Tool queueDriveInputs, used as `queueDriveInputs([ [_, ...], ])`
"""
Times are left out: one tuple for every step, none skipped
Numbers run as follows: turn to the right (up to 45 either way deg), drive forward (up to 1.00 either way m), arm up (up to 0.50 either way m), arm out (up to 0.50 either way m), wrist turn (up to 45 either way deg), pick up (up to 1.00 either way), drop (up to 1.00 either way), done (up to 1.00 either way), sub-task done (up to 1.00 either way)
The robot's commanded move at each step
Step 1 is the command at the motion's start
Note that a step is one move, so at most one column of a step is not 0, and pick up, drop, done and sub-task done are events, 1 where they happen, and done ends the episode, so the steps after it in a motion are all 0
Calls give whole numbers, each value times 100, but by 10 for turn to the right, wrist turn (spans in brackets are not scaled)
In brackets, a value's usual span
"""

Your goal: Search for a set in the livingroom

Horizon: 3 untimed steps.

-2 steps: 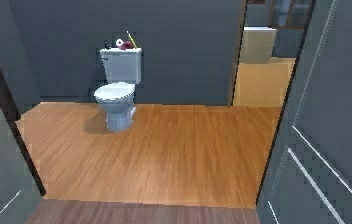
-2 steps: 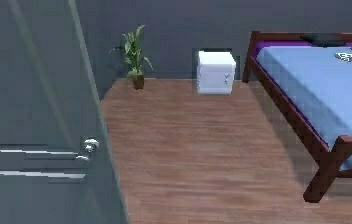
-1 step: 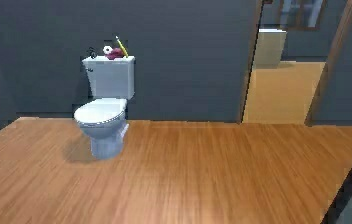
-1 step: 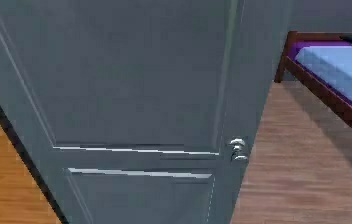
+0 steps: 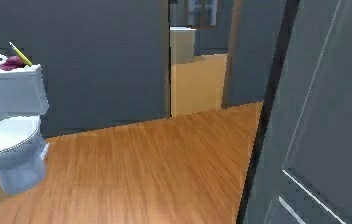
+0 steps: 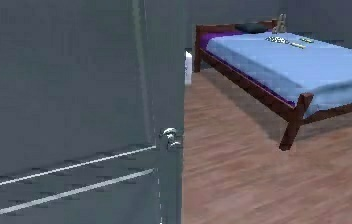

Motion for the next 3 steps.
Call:
queueDriveInputs([
  [0, 100, 0, 0, 0, 0, 0, 0, 0],
  [90, 0, 0, 0, 0, 0, 0, 0, 0],
  [0, 15, 0, 0, 0, 0, 0, 0, 0],
])
